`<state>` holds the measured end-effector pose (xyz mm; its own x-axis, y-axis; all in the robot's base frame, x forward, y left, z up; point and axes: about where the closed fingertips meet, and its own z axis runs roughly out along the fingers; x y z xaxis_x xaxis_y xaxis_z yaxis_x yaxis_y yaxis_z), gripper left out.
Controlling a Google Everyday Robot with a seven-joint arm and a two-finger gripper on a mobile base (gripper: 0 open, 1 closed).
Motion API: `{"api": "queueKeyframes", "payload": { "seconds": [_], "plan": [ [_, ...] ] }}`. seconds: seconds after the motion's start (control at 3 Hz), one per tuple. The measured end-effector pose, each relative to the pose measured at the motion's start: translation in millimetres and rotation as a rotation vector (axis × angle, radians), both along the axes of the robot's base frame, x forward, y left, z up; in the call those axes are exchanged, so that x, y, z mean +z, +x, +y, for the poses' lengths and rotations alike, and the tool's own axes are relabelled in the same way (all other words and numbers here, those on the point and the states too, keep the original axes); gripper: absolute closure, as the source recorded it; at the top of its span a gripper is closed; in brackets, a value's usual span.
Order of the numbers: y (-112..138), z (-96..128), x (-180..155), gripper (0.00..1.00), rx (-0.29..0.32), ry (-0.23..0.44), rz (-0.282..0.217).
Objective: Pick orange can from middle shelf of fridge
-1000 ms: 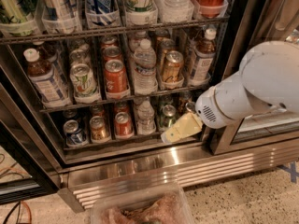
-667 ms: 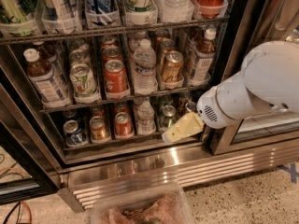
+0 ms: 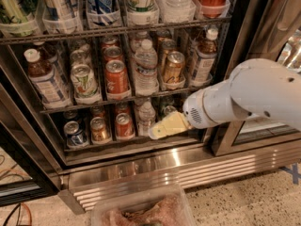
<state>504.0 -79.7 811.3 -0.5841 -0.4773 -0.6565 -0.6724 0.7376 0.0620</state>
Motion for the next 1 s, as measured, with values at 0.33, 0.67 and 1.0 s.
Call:
{"api": "queueKeyframes", "payload": {
  "seconds": [0.33,0.67,1.0],
  "plan": [
    [20.1,13.4,-3.8,0.0,-0.003,0.056,-0.05],
    [30.7,20.8,-6.2,0.0,-0.004,0.087,-0.076],
    [42.5,28.1,-7.1,0.0,-0.007,0.117,-0.107]
  ]
}}
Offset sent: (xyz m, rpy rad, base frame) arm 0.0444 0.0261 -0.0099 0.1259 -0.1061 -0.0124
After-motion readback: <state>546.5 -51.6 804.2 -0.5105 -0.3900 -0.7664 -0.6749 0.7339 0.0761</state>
